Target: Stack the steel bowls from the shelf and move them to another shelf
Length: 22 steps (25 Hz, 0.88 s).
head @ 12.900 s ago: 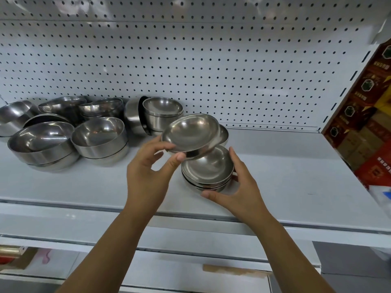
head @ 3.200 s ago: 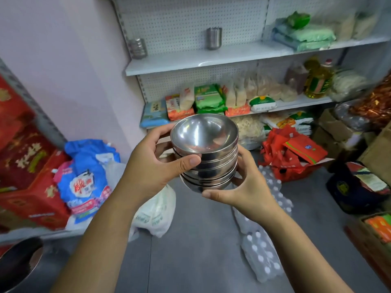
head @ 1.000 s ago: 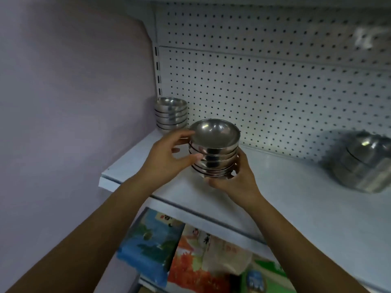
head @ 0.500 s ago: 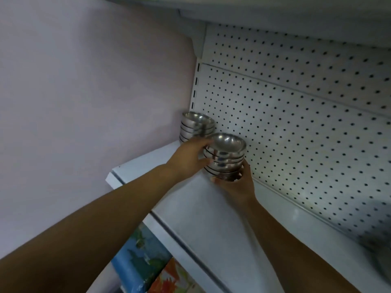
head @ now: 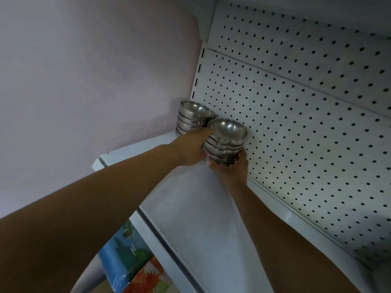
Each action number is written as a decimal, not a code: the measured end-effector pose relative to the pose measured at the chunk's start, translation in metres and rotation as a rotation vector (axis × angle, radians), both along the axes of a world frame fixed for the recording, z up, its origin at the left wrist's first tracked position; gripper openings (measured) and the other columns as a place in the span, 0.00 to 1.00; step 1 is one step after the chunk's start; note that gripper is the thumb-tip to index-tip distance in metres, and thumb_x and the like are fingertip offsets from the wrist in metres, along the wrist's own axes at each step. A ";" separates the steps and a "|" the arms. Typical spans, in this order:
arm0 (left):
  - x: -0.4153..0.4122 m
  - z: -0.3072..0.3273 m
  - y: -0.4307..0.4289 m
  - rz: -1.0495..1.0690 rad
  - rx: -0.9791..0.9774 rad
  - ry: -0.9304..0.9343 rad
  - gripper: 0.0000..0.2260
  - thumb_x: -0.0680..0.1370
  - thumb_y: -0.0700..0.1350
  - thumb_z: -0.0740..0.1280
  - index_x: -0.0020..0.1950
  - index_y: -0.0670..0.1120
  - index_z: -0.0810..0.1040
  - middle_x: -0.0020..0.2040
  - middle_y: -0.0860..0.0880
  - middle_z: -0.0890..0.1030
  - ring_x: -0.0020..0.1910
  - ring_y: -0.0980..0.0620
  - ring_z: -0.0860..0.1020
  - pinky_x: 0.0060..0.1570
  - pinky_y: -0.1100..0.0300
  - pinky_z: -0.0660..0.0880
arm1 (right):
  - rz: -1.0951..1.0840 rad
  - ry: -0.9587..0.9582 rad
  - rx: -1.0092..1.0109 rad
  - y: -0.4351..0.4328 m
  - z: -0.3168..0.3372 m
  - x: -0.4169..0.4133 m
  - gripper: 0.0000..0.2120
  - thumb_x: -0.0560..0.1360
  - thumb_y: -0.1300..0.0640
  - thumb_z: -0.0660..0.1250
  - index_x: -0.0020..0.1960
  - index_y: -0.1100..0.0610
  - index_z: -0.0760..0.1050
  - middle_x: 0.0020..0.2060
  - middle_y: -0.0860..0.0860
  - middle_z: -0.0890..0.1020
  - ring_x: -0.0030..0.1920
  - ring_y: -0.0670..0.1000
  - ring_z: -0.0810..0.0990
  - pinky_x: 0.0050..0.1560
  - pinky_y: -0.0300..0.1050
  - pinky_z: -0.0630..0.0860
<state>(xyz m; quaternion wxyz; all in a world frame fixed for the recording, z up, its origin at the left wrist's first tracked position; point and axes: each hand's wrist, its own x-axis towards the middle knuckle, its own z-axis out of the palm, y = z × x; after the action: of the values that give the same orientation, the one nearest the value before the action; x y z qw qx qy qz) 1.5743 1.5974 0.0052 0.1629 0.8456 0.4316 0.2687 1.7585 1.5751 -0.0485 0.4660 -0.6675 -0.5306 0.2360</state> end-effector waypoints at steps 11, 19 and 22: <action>-0.009 -0.002 -0.011 0.013 0.029 -0.013 0.38 0.75 0.38 0.73 0.81 0.51 0.60 0.75 0.43 0.71 0.70 0.43 0.72 0.67 0.54 0.70 | 0.025 -0.125 -0.115 -0.008 0.003 0.006 0.36 0.67 0.47 0.82 0.68 0.55 0.72 0.54 0.45 0.78 0.48 0.43 0.78 0.43 0.24 0.73; -0.058 -0.025 -0.067 0.163 0.027 0.240 0.34 0.78 0.56 0.71 0.81 0.55 0.60 0.80 0.48 0.66 0.76 0.44 0.66 0.73 0.48 0.65 | 0.243 -0.378 -0.278 -0.078 0.009 0.002 0.43 0.76 0.41 0.75 0.82 0.57 0.59 0.78 0.55 0.68 0.79 0.57 0.64 0.74 0.50 0.66; -0.089 -0.032 -0.113 0.234 0.001 0.183 0.34 0.79 0.58 0.70 0.81 0.54 0.61 0.80 0.48 0.65 0.78 0.46 0.63 0.75 0.52 0.61 | 0.333 -0.476 -0.270 -0.113 0.018 -0.013 0.44 0.78 0.42 0.73 0.84 0.56 0.55 0.82 0.54 0.62 0.82 0.55 0.57 0.79 0.50 0.59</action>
<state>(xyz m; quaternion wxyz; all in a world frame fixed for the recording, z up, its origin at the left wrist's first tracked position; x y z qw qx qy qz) 1.4850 1.4845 -0.0269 0.0900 0.8105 0.5402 0.2079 1.7455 1.4618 -0.0301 0.1909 -0.6639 -0.6905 0.2145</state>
